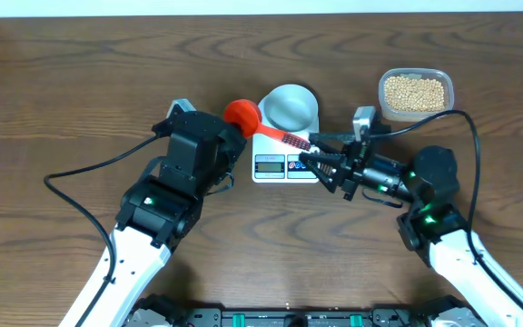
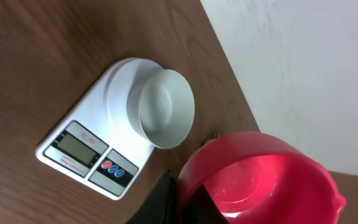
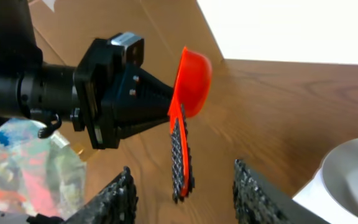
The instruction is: Scoop item into bowl and weigh 50g on scale
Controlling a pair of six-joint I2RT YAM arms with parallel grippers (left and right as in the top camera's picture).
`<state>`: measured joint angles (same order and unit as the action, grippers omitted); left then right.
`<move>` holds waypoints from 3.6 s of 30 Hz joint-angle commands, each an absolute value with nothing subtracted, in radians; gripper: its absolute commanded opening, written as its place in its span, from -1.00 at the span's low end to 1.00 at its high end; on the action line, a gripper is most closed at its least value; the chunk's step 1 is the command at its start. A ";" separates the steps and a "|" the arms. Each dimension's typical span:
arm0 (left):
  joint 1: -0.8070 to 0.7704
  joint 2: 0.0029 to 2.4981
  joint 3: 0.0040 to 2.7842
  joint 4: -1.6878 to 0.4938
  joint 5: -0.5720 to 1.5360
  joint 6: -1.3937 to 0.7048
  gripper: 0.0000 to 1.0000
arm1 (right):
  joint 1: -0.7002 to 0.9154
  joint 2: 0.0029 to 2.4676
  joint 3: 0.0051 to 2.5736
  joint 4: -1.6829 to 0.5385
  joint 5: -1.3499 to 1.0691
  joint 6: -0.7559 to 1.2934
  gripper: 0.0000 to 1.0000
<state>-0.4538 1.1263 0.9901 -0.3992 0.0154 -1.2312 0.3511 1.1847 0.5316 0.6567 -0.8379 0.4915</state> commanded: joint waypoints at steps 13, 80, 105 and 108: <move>-0.458 1.248 1.021 -0.309 0.146 -1.253 -0.85 | 0.401 1.269 0.546 0.796 -0.749 0.493 -0.28; -0.458 1.246 1.021 -0.262 0.180 -1.066 -0.85 | 0.401 1.325 0.546 0.834 -0.667 0.565 -0.84; -0.455 1.246 1.021 -0.265 0.165 -1.066 -0.43 | 0.377 1.325 0.546 0.729 -0.543 0.506 -0.97; -0.455 1.246 1.021 -0.265 0.165 -1.065 -0.37 | 0.377 1.325 0.546 0.730 -0.498 0.484 -0.97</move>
